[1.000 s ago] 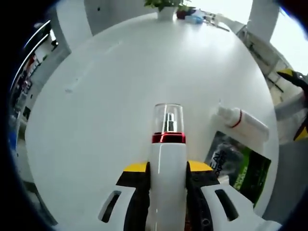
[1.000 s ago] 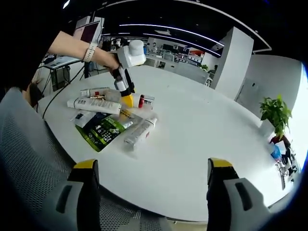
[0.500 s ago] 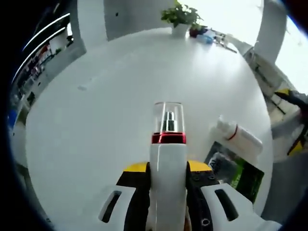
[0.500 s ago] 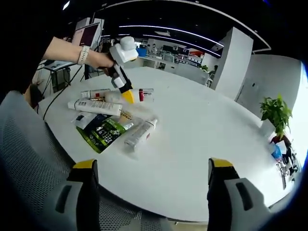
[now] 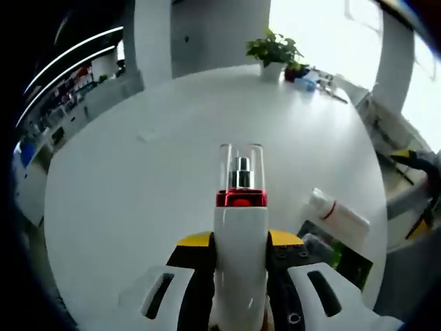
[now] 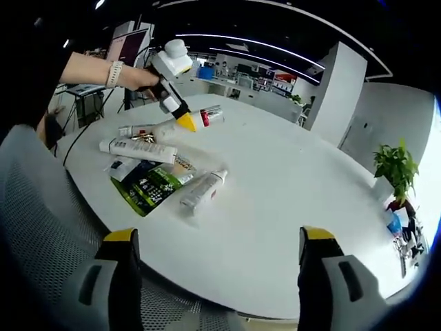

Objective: Arrange the skincare products in the storage area until every visible bottle or jar stands upright without overlapping.

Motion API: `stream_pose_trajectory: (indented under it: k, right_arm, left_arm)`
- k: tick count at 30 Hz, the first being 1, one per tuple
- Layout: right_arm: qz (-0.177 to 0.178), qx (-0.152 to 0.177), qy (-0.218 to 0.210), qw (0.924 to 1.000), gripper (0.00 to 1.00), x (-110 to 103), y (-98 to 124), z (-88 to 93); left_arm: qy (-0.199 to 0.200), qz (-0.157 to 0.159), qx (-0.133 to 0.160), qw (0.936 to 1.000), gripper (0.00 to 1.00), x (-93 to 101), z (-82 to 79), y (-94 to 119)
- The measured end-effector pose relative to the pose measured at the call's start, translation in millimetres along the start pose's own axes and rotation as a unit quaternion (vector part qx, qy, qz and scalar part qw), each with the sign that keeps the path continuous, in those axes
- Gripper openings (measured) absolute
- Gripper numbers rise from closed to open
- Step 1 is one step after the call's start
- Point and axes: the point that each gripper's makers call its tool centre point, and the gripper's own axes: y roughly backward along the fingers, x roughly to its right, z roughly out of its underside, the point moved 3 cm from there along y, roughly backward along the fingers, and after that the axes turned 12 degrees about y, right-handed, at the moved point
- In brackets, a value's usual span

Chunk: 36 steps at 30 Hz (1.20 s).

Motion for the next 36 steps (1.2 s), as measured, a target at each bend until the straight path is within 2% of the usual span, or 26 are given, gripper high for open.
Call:
stream_pose_trajectory:
  k: [4,7,11,17,19,22,25,27,29,34,36]
  right_arm:
    - [-0.013,-0.014,0.020,0.9996,0.92,-3.2,-1.7,0.9]
    - [-0.017,-0.010,0.039,0.9990,0.94,-3.6,-2.6,-2.3]
    - [-0.020,-0.001,0.028,0.9994,0.95,2.1,-3.3,-8.4]
    - [-0.018,0.020,0.026,0.9993,0.92,12.0,-6.1,-22.0]
    - [-0.029,0.029,0.014,0.9991,0.91,12.7,-8.0,-27.3]
    - [-0.027,0.044,0.006,0.9987,0.97,19.6,-10.6,-35.9]
    - [-0.036,0.044,0.008,0.9983,0.93,25.6,-11.9,-43.2]
    - [-0.044,0.050,0.006,0.9977,0.92,28.4,-12.9,-48.3]
    - [-0.056,0.060,0.004,0.9966,0.91,31.2,-13.6,-55.2]
    - [-0.085,0.051,0.004,0.9951,0.71,33.2,-19.0,-59.7]
    - [-0.084,0.057,0.007,0.9948,0.68,34.3,-19.7,-62.7]
  left_arm:
    - [0.001,0.001,0.015,0.9999,0.24,2.5,-4.6,10.3]
    - [0.014,0.028,0.018,0.9993,0.24,7.0,-5.3,15.4]
    - [0.007,0.022,0.028,0.9993,0.24,12.3,-7.9,21.8]
    - [0.000,0.031,0.048,0.9984,0.24,23.1,-12.2,33.4]
    - [0.003,0.039,0.053,0.9979,0.24,28.0,-10.6,37.4]
    - [0.004,0.042,0.059,0.9974,0.24,34.1,-7.1,41.8]
    - [0.002,0.042,0.062,0.9972,0.24,44.0,-3.1,48.6]
    - [0.003,0.046,0.064,0.9969,0.24,39.8,-7.3,48.3]
    - [0.004,0.048,0.070,0.9964,0.24,45.6,-7.5,52.5]
    - [0.008,0.057,0.081,0.9950,0.24,54.6,-7.5,59.0]
    - [0.006,0.057,0.083,0.9949,0.24,61.2,-6.2,62.8]
